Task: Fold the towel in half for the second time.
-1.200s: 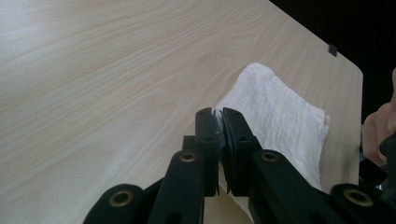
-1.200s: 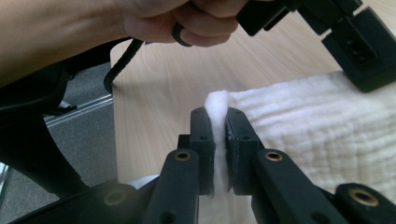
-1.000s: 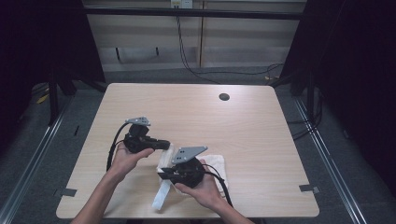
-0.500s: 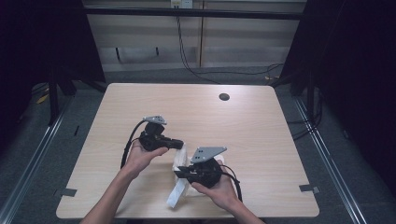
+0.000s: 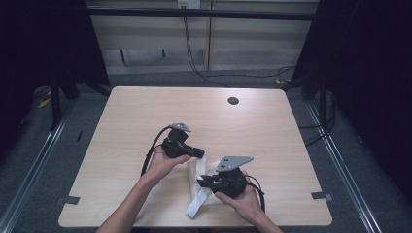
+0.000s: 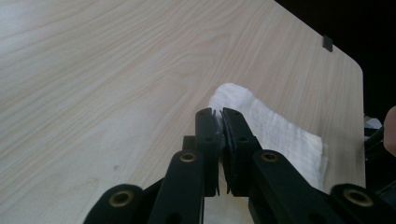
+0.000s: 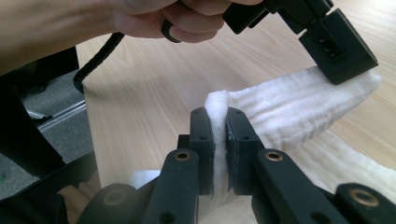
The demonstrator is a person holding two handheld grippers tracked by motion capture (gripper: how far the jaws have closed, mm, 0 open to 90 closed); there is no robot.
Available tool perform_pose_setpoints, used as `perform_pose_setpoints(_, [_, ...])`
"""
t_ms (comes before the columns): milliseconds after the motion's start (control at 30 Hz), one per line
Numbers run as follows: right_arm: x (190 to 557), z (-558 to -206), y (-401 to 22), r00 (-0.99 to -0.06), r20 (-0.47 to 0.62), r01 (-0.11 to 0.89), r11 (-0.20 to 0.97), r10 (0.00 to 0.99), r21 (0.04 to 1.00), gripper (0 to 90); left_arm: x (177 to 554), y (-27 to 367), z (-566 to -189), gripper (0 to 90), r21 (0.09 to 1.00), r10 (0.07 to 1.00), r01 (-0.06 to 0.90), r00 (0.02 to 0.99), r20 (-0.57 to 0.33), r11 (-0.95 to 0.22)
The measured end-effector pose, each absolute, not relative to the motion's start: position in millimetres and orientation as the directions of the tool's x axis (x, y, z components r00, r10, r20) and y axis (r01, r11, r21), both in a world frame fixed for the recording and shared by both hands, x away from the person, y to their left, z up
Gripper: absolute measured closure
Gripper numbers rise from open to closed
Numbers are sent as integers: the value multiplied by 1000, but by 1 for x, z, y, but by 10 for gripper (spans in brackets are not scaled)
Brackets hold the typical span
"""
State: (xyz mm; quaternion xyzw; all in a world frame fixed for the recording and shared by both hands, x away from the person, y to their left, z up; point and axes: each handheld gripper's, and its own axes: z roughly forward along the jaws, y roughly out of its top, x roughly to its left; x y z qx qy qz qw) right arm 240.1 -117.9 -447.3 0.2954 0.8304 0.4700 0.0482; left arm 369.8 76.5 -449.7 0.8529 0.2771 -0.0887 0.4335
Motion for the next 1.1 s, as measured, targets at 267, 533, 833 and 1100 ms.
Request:
perform_pose_setpoints(267, [236, -455, -135, -801, 199, 477, 401, 565, 782, 829, 372, 55, -461, 860, 657, 387, 558, 828, -405, -506])
perform_pose_setpoints(533, [234, -462, -150, -780, 195, 502, 407, 595, 763, 827, 375, 39, -472, 859, 633, 400, 582, 812, -425, -510])
perform_pose_setpoints(833, [232, -466, -168, -764, 192, 514, 400, 616, 759, 824, 375, 25, -469, 858, 635, 385, 566, 824, -415, -526])
perform_pose_setpoints(1100, [232, -464, -178, -749, 186, 514, 381, 636, 768, 824, 376, 20, -467, 858, 639, 404, 580, 813, -419, -505])
